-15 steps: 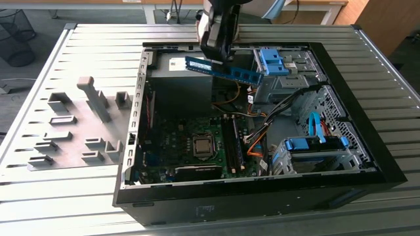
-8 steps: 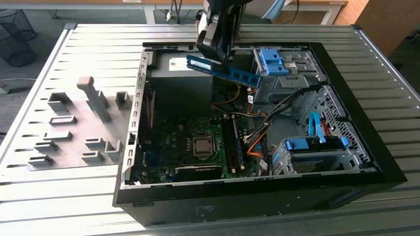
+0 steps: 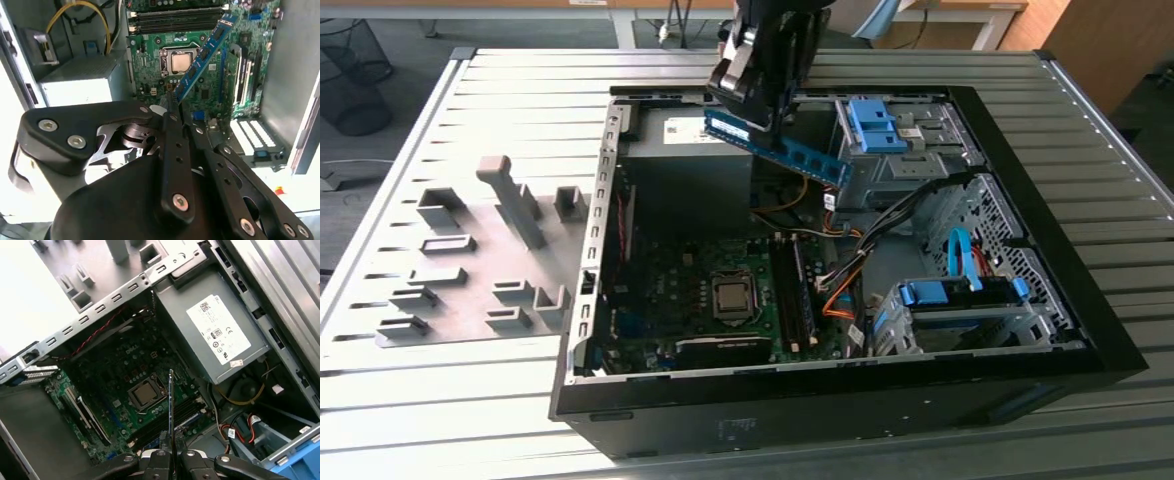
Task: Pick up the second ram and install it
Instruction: 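Insert the second ram into the second slot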
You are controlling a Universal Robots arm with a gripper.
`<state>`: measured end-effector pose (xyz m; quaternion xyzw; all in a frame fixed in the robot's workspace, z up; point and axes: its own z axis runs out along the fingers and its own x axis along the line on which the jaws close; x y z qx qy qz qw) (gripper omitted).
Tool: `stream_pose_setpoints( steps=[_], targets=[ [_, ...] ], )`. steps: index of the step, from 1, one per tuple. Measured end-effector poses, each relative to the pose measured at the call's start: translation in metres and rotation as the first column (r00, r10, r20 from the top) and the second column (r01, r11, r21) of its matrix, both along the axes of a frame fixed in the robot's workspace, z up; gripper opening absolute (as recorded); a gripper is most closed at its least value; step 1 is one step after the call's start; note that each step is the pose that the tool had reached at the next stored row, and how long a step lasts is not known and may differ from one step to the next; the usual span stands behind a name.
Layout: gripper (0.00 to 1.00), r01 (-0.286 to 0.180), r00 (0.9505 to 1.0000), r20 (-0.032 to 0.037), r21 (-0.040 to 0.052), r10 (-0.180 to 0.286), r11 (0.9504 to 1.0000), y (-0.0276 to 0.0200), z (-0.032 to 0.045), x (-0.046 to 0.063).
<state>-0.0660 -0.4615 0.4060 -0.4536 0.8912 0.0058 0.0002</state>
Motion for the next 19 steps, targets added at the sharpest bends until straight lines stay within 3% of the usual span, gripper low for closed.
stream_pose_setpoints(
  steps=[5,10,15,19],
  targets=[
    [0.14,0.085,0.9964,0.0001,-0.0014,-0.085,0.9964,0.0000,-0.0010,0.0000],
    [0.14,0.172,0.9850,0.0004,-0.0039,-0.172,0.9850,0.0000,-0.0024,0.0000],
    [0.14,0.260,0.9656,0.0008,-0.0058,-0.260,0.9656,0.0000,-0.0038,0.0000],
    [0.14,0.328,0.9446,0.0013,-0.0071,-0.328,0.9445,0.0000,-0.0050,0.0000]
  ],
)
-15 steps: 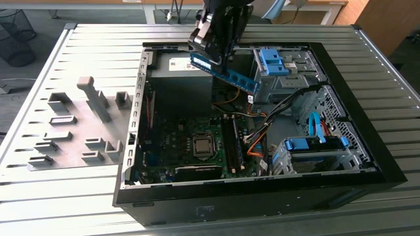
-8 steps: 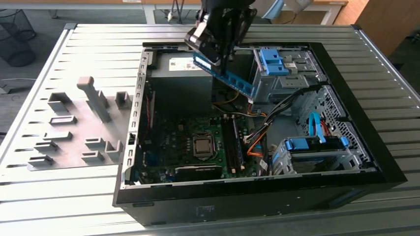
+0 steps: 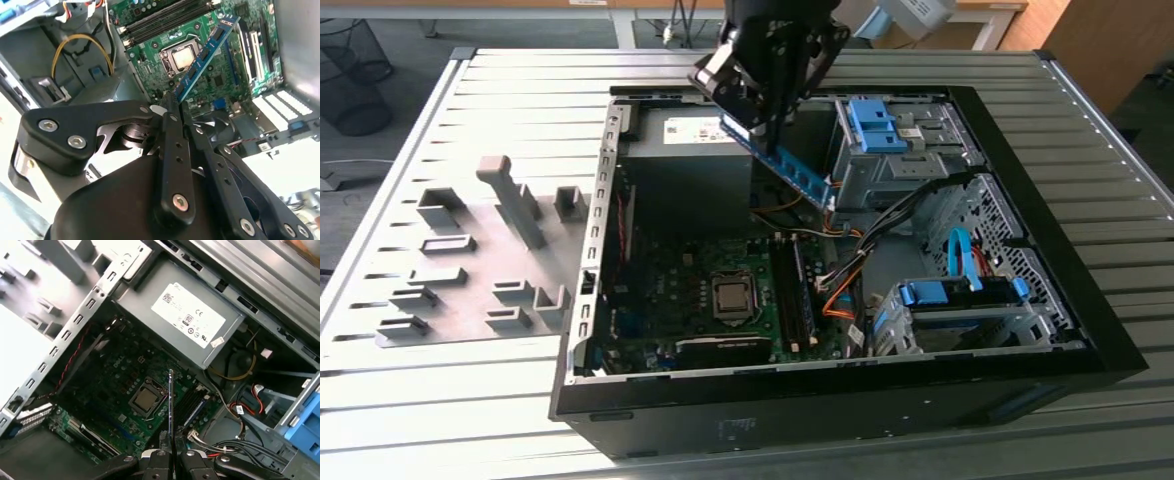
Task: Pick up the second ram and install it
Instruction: 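Insert the second ram into the second slot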
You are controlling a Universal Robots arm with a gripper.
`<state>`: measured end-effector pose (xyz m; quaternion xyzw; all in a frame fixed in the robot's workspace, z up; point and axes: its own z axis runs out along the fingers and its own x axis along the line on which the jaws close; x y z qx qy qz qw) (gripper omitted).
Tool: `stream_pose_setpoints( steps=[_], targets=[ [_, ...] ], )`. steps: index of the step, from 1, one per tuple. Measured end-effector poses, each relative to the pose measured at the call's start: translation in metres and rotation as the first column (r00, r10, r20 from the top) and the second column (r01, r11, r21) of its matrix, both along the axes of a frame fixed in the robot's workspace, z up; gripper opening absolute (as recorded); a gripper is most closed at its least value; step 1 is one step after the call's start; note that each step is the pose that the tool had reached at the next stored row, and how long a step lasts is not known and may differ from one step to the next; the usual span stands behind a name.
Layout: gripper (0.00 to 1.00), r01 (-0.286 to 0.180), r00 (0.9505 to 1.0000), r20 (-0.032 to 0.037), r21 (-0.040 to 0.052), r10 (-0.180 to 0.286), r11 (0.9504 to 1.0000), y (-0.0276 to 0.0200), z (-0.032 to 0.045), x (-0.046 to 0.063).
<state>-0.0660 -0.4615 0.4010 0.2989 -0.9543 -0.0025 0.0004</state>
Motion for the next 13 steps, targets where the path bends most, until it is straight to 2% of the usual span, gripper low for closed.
stream_pose_setpoints(
  steps=[3,6,10,13],
  targets=[
    [0.14,0.053,0.9986,0.0000,-0.0010,-0.053,0.9986,0.0000,-0.0008,0.0000],
    [0.14,0.107,0.9943,0.0000,-0.0017,-0.107,0.9943,0.0000,-0.0016,0.0000],
    [0.14,0.178,0.9840,0.0002,-0.0027,-0.178,0.9840,0.0000,-0.0026,0.0000],
    [0.14,0.230,0.9732,0.0004,-0.0035,-0.230,0.9732,0.0000,-0.0033,0.0000]
  ],
)
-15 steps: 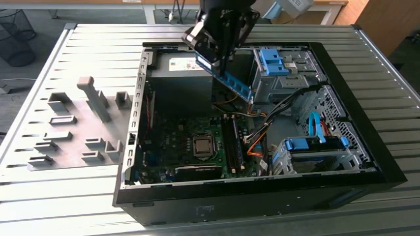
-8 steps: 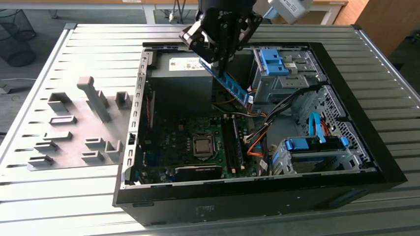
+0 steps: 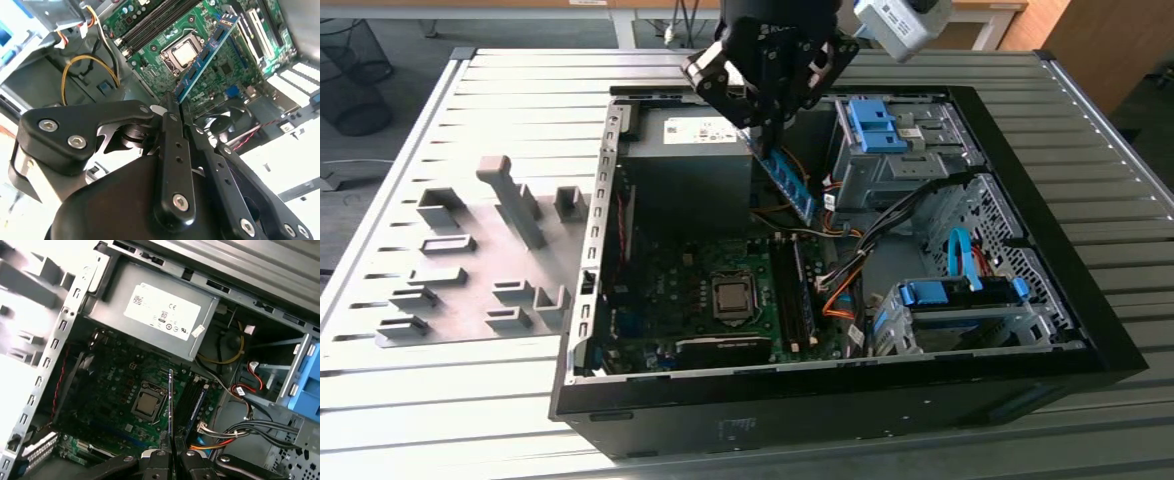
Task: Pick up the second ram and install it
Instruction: 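Insert the second ram into the second slot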
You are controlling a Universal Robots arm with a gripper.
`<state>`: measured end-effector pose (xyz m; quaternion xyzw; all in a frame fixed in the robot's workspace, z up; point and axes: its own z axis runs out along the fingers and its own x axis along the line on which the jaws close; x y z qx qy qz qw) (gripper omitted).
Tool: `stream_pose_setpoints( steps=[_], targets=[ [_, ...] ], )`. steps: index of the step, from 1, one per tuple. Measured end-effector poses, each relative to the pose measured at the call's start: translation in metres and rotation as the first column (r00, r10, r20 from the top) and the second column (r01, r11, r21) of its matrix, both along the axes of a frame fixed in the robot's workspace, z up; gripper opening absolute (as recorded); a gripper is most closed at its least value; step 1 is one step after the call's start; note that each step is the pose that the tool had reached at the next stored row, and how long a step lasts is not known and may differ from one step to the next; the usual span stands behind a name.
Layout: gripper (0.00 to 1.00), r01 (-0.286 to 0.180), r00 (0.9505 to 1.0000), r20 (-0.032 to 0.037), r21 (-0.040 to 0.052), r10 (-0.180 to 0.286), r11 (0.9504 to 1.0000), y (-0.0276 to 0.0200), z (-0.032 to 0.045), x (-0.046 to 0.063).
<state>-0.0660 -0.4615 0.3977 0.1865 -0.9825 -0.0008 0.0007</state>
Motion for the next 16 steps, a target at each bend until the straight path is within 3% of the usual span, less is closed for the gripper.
stream_pose_setpoints(
  steps=[4,8,13,16],
  targets=[
    [0.14,0.071,0.9975,0.0000,-0.0012,-0.071,0.9975,0.0000,-0.0010,0.0000],
    [0.14,0.144,0.9896,0.0001,-0.0023,-0.144,0.9896,0.0000,-0.0020,0.0000],
    [0.14,0.232,0.9728,0.0003,-0.0031,-0.232,0.9728,0.0000,-0.0032,0.0000],
    [0.14,0.286,0.9584,0.0004,-0.0033,-0.286,0.9583,0.0000,-0.0042,0.0000]
  ],
)
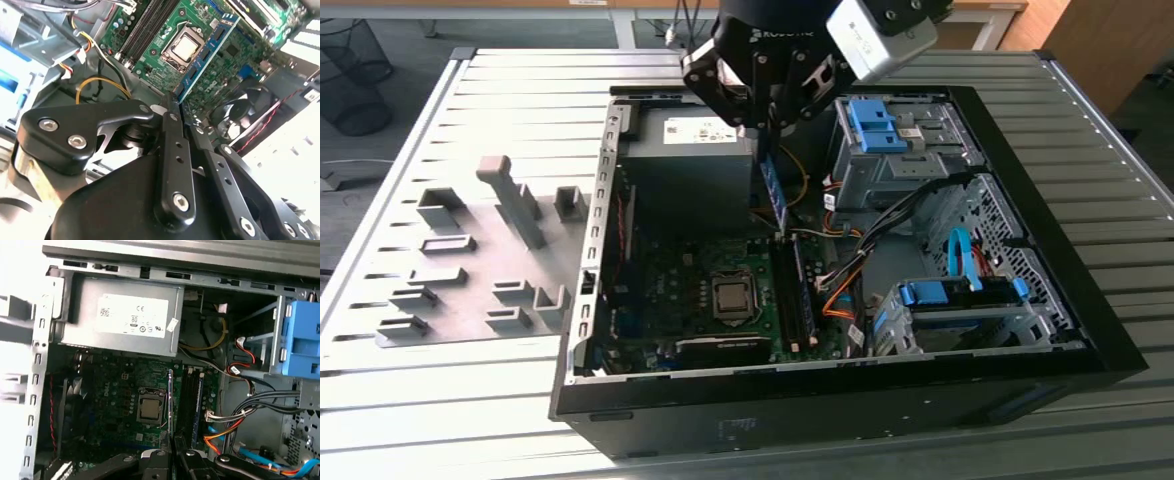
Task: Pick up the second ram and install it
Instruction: 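Insert the second ram into the second slot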
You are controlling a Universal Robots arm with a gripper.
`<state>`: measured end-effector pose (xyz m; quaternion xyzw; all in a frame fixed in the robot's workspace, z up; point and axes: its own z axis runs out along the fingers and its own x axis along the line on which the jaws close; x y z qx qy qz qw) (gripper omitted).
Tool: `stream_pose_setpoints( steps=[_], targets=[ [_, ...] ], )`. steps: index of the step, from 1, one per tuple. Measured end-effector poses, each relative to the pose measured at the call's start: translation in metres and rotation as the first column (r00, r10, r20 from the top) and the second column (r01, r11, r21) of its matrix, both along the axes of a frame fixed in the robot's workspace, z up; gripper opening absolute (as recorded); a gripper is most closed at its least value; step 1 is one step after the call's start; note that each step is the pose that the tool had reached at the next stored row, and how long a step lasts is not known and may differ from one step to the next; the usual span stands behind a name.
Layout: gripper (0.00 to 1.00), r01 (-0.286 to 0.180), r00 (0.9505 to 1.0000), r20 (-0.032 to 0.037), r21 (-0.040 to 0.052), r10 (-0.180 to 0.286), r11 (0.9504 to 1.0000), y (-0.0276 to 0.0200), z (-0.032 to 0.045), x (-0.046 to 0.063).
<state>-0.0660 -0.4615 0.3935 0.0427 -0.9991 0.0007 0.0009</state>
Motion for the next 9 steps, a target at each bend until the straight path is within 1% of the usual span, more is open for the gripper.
stream_pose_setpoints(
  steps=[3,4,9],
  targets=[
    [0.14,0.053,0.9986,0.0000,-0.0002,-0.053,0.9986,0.0000,-0.0009,0.0000],
    [0.14,0.064,0.9980,0.0000,-0.0003,-0.064,0.9980,0.0000,-0.0009,0.0000],
    [0.14,0.066,0.9978,0.0000,-0.0001,-0.066,0.9978,0.0000,-0.0010,0.0000]
  ],
)
